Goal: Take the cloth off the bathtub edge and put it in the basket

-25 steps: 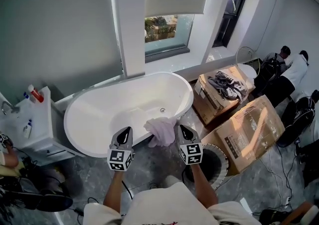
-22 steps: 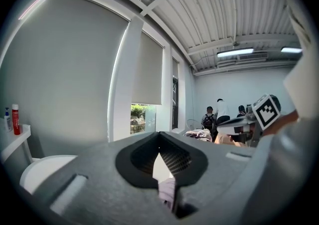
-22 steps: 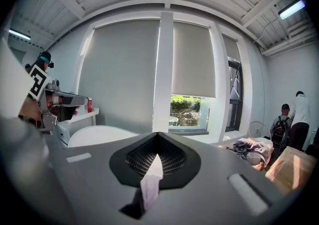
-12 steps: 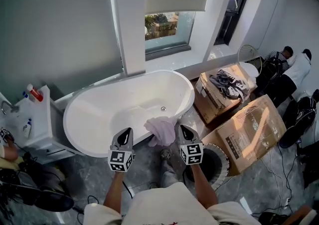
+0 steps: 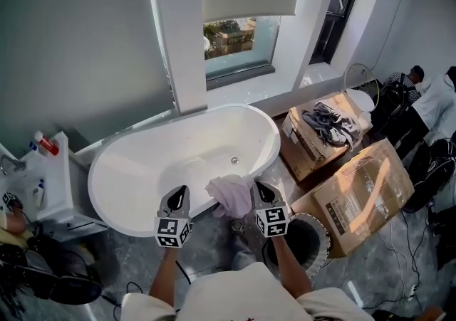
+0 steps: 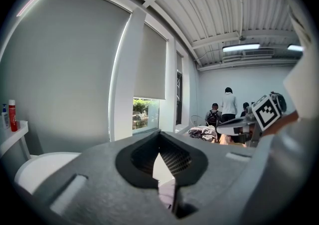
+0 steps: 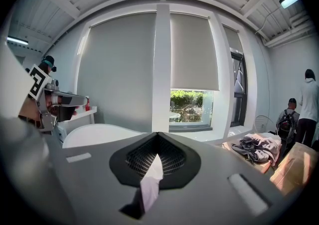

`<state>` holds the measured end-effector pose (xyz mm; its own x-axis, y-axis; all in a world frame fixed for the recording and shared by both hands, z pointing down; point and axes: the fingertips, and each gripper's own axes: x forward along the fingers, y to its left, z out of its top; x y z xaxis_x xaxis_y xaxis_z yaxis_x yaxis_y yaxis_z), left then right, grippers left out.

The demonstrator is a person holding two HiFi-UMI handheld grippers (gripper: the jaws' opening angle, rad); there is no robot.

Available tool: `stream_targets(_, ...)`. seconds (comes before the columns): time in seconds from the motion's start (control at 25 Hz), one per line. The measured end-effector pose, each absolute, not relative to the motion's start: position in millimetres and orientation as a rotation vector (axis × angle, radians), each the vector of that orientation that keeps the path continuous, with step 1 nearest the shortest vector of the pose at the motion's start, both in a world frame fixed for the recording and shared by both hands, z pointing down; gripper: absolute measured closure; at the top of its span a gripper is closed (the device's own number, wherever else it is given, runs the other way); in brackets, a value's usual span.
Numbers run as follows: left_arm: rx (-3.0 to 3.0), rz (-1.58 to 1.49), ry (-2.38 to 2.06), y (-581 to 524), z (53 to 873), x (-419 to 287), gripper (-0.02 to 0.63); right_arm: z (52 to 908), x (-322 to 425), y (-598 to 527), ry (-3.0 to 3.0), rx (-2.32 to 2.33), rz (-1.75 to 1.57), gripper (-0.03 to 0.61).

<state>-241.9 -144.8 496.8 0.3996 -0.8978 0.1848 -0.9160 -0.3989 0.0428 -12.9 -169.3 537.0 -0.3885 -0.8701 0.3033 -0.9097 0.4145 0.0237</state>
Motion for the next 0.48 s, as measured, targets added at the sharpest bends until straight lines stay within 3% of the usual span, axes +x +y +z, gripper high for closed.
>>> stream_targets(0.48,2.504,0.196,-1.669,-252,478,-218,0.611,518,1,-284,-2.446,1.506,0.184,0.572)
